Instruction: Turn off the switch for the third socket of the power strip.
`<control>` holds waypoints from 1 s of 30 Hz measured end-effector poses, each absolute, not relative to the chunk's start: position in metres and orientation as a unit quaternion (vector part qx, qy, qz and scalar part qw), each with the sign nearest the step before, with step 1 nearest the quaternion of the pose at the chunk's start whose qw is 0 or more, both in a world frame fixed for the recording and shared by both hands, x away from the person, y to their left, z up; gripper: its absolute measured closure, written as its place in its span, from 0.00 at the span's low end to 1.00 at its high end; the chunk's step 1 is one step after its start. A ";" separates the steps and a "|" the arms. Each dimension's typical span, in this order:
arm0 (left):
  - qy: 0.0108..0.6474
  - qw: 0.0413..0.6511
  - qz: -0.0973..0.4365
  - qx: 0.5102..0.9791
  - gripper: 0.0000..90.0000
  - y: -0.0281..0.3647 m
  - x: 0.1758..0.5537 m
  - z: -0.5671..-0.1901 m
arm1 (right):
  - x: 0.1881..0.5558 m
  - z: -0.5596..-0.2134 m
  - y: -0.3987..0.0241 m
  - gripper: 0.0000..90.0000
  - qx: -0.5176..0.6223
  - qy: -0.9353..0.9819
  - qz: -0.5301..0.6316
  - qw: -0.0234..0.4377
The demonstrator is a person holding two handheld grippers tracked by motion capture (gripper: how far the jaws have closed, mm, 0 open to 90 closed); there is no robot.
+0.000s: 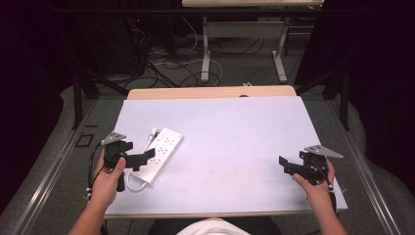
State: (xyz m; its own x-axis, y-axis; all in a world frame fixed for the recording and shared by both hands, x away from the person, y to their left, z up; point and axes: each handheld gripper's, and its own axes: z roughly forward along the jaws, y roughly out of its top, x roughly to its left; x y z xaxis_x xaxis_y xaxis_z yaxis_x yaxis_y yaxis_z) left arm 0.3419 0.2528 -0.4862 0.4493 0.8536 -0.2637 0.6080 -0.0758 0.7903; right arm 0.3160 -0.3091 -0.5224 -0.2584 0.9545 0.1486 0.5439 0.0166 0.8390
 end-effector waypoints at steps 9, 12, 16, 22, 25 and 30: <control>0.512 0.462 0.140 0.711 0.00 0.259 0.334 -0.503 | 0.316 -0.522 -0.309 0.16 0.558 0.671 0.424 0.242; 0.518 0.467 0.135 0.704 0.00 0.261 0.332 -0.509 | 0.316 -0.522 -0.309 0.16 0.559 0.670 0.424 0.242; 0.519 0.458 0.137 0.709 0.00 0.262 0.330 -0.516 | 0.316 -0.522 -0.309 0.16 0.559 0.671 0.424 0.241; 0.514 0.451 0.145 0.715 0.00 0.262 0.327 -0.525 | 0.316 -0.522 -0.309 0.16 0.556 0.672 0.424 0.243; 0.510 0.443 0.148 0.722 0.00 0.261 0.325 -0.529 | 0.316 -0.523 -0.310 0.16 0.554 0.674 0.424 0.243; 0.513 0.442 0.149 0.721 0.00 0.262 0.325 -0.533 | 0.316 -0.523 -0.309 0.16 0.554 0.674 0.424 0.242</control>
State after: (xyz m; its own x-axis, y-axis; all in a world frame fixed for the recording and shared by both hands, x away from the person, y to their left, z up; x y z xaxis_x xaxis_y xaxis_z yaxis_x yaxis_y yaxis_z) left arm 0.3255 0.2617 -0.5333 0.4288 0.8714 -0.2382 0.6080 -0.0833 0.7896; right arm 0.3156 -0.3093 -0.5228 -0.2684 0.9526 0.1432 0.5424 0.0267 0.8397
